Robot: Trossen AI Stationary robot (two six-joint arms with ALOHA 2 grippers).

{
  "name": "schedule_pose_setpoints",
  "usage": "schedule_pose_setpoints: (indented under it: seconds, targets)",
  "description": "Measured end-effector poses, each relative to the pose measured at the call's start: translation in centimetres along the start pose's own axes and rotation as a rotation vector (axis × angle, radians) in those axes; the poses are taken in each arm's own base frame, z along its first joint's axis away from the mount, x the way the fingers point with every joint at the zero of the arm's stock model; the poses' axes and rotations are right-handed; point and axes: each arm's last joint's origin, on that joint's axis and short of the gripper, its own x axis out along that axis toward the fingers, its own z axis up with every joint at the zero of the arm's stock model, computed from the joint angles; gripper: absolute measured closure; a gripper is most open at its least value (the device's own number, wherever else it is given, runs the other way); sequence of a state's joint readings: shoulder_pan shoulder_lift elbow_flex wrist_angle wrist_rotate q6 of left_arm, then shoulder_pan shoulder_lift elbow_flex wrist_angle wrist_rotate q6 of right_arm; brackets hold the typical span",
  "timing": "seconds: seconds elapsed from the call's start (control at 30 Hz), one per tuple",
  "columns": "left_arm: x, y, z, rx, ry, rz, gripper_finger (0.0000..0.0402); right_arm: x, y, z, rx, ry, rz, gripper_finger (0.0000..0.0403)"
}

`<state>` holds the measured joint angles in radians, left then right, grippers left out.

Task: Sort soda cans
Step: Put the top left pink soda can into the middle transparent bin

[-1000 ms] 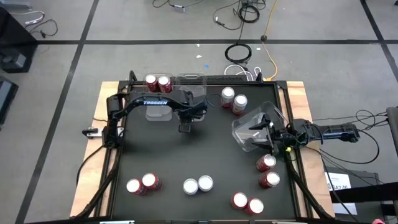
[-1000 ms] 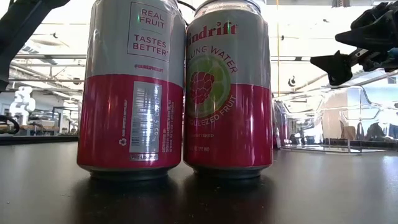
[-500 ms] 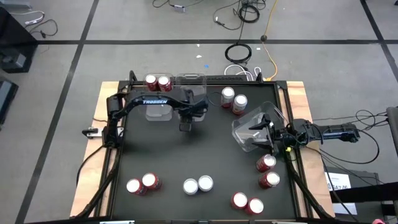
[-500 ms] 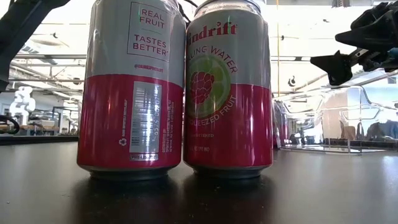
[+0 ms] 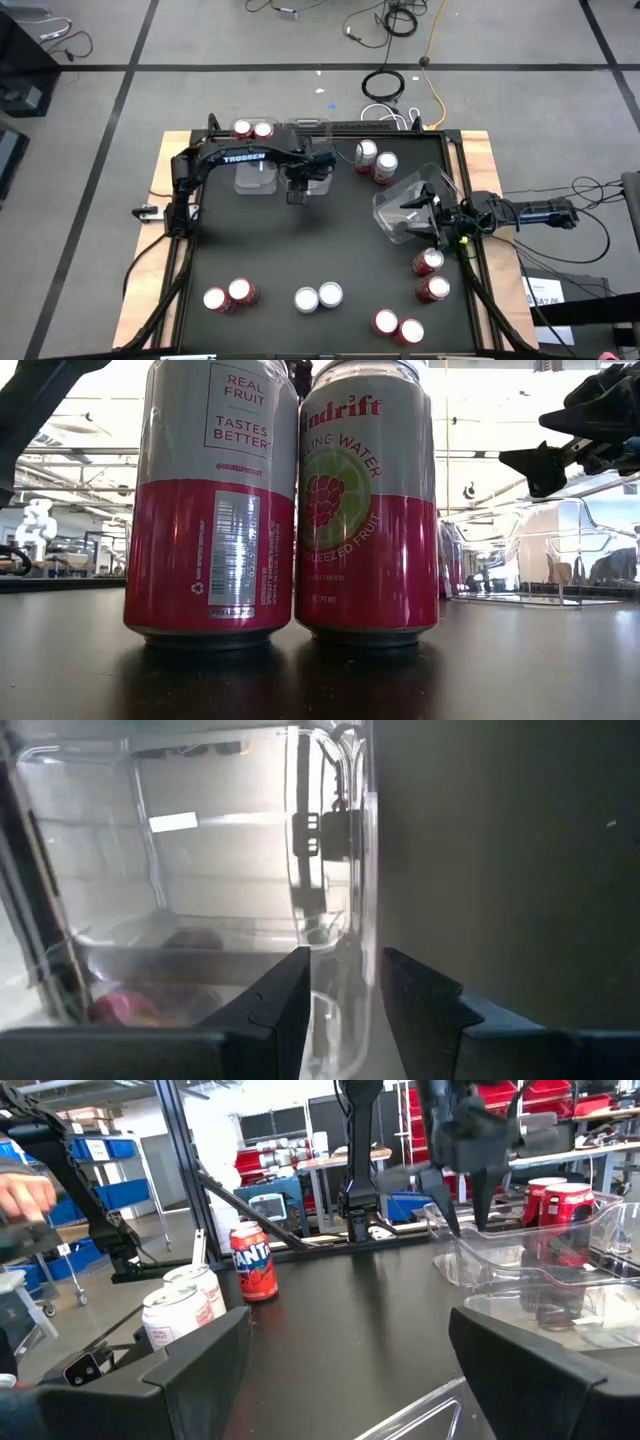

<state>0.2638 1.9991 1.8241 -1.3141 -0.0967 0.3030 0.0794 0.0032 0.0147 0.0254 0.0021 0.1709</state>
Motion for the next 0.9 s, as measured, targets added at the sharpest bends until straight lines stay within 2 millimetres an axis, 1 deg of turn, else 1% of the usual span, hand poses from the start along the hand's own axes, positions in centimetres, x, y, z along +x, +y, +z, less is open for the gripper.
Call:
schedule_pose_setpoints:
  seconds: [0.23, 0.37, 0.57, 0.7, 0.9]
  targets:
    - [-3.4, -0.7, 1.0, -0.064, -0.095, 0.005, 0.0269, 0.0, 0.0, 0.0, 0.0, 0.0, 0.0, 0.0069]
    - [-5.3, -2.3, 1.6, -0.074, -0.156, 0.007, 0.0269, 0.0, 0.0, 0.0, 0.0, 0.0, 0.0, 0.0069]
    - [-7.7, -5.2, 1.3, -0.127, -0.213, -0.009, 0.0269, 0.0, 0.0, 0.0, 0.0, 0.0, 0.0, 0.0069]
    - [-8.5, -7.0, 1.1, -0.191, -0.233, -0.03, 0.0269, 0.0, 0.0, 0.0, 0.0, 0.0, 0.0, 0.0069]
    - [-9.0, -9.9, 1.5, -0.254, -0.267, -0.062, 0.0269, 0.0, 0.0, 0.0, 0.0, 0.0, 0.0, 0.0069]
